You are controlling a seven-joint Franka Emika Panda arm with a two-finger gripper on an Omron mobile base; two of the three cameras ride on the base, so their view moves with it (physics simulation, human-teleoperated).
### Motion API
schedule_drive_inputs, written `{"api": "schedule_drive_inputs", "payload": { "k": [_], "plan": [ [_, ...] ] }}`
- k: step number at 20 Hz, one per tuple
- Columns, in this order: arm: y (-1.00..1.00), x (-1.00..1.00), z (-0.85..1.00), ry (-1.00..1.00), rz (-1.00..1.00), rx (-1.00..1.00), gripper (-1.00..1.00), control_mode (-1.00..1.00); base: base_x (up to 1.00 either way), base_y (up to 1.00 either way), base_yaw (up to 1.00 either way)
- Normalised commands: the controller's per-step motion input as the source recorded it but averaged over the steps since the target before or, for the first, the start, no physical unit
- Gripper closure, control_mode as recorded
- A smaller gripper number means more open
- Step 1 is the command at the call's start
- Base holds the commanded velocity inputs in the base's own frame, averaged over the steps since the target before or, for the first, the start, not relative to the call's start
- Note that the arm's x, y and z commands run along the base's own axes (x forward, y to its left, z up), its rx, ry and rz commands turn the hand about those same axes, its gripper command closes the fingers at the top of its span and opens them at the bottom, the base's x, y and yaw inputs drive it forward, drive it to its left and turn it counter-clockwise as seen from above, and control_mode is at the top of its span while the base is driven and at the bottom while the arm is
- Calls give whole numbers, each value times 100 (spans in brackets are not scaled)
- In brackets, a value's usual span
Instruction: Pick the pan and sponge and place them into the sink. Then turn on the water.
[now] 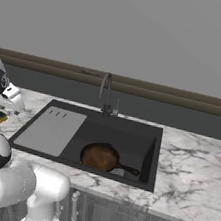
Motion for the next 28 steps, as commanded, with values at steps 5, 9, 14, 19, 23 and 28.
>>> {"api": "schedule_drive_inputs", "payload": {
  "k": [5,9,14,19,23,28],
  "plan": [
    [50,3,-32,17,0,11,-100,-100,0,0,0],
    [36,0,-47,9,0,4,-100,-100,0,0,0],
    [26,4,-20,1,0,4,-100,-100,0,0,0],
    [24,6,-1,4,0,9,-100,-100,0,0,0],
    [30,8,-16,3,0,8,-100,-100,0,0,0],
    [36,22,-39,3,0,4,-100,-100,0,0,0]
  ]
}}
